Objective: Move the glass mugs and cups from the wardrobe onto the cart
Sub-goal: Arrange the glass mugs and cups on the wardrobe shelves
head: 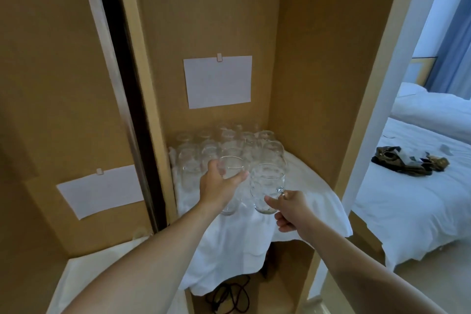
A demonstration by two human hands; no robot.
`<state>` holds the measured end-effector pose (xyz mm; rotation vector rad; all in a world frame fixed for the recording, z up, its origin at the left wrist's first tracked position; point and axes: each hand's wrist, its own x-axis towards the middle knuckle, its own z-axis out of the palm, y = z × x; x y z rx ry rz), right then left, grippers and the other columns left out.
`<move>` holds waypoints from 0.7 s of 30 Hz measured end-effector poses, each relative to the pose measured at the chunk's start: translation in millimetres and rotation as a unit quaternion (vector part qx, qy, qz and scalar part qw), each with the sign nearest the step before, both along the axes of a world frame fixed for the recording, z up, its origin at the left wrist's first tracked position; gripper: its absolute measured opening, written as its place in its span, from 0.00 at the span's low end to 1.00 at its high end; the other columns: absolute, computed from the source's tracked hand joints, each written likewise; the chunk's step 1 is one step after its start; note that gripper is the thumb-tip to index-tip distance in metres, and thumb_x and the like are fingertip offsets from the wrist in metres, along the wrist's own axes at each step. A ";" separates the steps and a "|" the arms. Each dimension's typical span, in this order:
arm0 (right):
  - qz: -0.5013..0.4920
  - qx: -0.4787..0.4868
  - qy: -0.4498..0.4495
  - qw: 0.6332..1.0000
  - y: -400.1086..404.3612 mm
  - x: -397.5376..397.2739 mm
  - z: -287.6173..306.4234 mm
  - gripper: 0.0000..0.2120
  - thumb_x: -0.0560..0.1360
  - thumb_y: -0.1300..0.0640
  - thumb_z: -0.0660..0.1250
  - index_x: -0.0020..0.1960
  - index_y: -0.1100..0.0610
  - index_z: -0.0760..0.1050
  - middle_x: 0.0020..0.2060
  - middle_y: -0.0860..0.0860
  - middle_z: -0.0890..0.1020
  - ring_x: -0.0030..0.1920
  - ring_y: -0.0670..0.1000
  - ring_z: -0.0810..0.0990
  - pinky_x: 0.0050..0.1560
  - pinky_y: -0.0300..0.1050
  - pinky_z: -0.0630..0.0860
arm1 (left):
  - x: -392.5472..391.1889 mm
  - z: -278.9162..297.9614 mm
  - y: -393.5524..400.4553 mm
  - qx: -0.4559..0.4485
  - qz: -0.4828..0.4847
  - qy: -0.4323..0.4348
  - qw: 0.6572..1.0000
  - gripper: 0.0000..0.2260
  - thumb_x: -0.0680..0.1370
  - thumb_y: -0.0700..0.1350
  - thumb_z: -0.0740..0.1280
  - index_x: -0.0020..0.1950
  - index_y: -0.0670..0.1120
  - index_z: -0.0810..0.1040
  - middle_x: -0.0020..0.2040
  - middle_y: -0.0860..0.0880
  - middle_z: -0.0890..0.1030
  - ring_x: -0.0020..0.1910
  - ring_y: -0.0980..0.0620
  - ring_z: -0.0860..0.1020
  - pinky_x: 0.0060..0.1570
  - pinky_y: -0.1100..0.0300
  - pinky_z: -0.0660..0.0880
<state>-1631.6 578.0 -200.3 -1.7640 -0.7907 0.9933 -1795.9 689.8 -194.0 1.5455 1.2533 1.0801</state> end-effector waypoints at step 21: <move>0.140 -0.024 0.043 0.989 107.4 97.7 -83.3 0.20 0.72 0.45 0.77 0.41 0.58 0.71 0.30 0.55 0.81 0.30 0.52 0.80 0.36 0.47 0.84 | 81.1 -82.7 52.8 -0.037 0.126 0.037 0.991 0.35 0.65 0.60 0.82 0.64 0.57 0.65 0.59 0.54 0.76 0.55 0.54 0.76 0.48 0.64 0.71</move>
